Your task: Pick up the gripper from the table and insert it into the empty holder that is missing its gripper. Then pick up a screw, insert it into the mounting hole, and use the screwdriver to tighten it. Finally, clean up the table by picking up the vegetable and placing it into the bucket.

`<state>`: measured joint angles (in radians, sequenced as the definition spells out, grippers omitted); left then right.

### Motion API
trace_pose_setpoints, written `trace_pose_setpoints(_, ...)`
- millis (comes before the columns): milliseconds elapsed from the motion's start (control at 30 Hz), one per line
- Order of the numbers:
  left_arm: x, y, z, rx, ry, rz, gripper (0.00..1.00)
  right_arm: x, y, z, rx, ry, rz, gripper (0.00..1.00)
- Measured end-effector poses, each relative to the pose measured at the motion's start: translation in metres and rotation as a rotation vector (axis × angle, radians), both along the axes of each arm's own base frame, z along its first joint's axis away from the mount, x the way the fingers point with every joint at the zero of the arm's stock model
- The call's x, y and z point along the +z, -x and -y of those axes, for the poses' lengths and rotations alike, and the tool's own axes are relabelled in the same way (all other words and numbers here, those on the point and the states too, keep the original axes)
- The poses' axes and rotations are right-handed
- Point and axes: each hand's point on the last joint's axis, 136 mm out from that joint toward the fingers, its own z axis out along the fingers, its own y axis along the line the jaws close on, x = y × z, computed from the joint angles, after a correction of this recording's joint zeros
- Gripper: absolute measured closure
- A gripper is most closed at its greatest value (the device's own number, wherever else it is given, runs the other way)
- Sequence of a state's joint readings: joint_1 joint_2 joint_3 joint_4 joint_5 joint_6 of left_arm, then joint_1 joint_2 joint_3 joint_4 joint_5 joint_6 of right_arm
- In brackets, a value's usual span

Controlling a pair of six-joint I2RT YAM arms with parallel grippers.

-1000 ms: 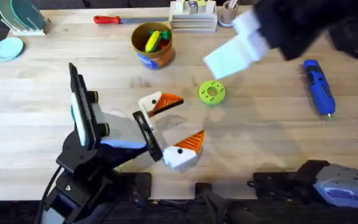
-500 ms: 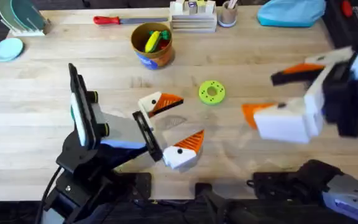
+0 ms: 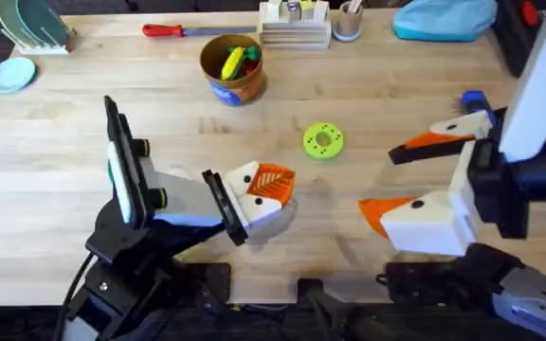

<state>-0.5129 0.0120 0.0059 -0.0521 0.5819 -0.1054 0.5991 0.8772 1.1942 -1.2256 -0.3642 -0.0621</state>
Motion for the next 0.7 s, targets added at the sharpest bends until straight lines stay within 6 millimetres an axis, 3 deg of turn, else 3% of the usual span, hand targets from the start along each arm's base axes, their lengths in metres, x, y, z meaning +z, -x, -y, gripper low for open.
trace_pose_setpoints(200,0.0,0.0,0.0,0.0,0.0,0.0,0.995,0.009,-0.014,-0.006,-0.004,-0.029,0.076,0.009)
trace_pose_setpoints(333,0.0,0.0,0.0,0.0,0.0,0.0,0.995,0.004,-0.034,0.007,-0.077,0.046,0.131,0.009)
trace_pose_setpoints(533,0.0,0.0,0.0,0.0,0.0,0.0,0.995,-0.027,-0.11,0.047,-0.331,0.209,0.098,0.009)
trace_pose_setpoints(700,0.0,0.0,0.0,0.0,0.0,0.0,0.995,-0.078,-0.163,0.112,-0.555,0.359,-0.045,0.009)
